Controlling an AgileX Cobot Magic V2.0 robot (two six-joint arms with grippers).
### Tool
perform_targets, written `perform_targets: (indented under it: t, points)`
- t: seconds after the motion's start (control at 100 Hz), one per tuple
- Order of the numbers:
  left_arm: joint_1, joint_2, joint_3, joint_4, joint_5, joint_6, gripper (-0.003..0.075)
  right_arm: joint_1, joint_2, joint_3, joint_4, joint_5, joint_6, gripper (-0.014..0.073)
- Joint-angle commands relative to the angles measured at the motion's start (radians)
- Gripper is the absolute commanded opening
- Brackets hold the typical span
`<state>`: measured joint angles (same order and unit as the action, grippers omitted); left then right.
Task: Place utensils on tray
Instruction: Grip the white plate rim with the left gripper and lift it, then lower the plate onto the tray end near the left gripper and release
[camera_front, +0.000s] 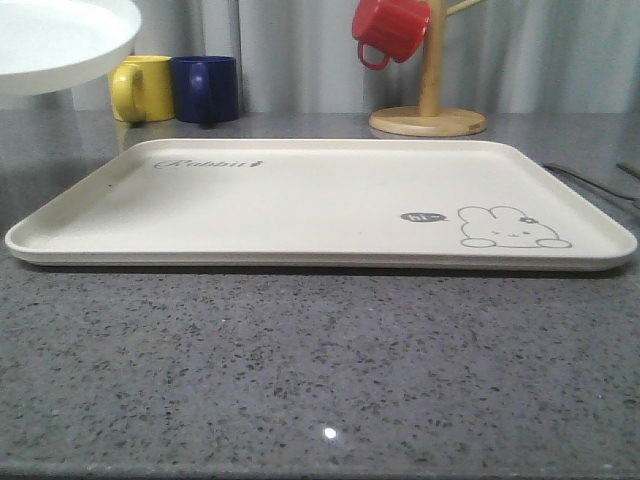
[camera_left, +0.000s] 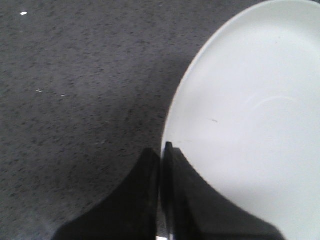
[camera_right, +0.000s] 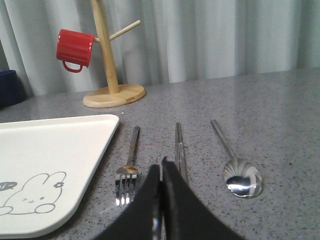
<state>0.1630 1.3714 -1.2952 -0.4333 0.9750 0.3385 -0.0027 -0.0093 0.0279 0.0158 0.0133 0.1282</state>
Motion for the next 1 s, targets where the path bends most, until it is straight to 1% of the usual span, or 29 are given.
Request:
perform_targets:
  t: [0.0, 0.23, 0.46, 0.65, 0.99]
  points:
    - [-0.070, -0.002, -0.048, -0.054, -0.038, 0.005, -0.0018, -0.006, -0.024, -0.019, -0.004, -0.075, -0.008, -0.0068]
    - [-0.216, 0.117, -0.110, -0.054, -0.042, -0.009, -0.0018, -0.006, -0.024, -0.019, -0.004, -0.075, -0.008, -0.0068]
    - [-0.303, 0.229, -0.182, -0.054, -0.039, -0.025, -0.0018, -0.006, -0.024, -0.019, -0.004, -0.075, -0.008, -0.0068]
    - [-0.332, 0.288, -0.201, -0.054, -0.033, -0.025, -0.0018, -0.006, -0.024, -0.019, -0.004, -0.075, -0.008, -0.0068]
    - [-0.337, 0.364, -0.205, -0.056, -0.009, -0.025, -0.0018, -0.006, -0.024, -0.019, -0.004, -0.075, -0.008, -0.0068]
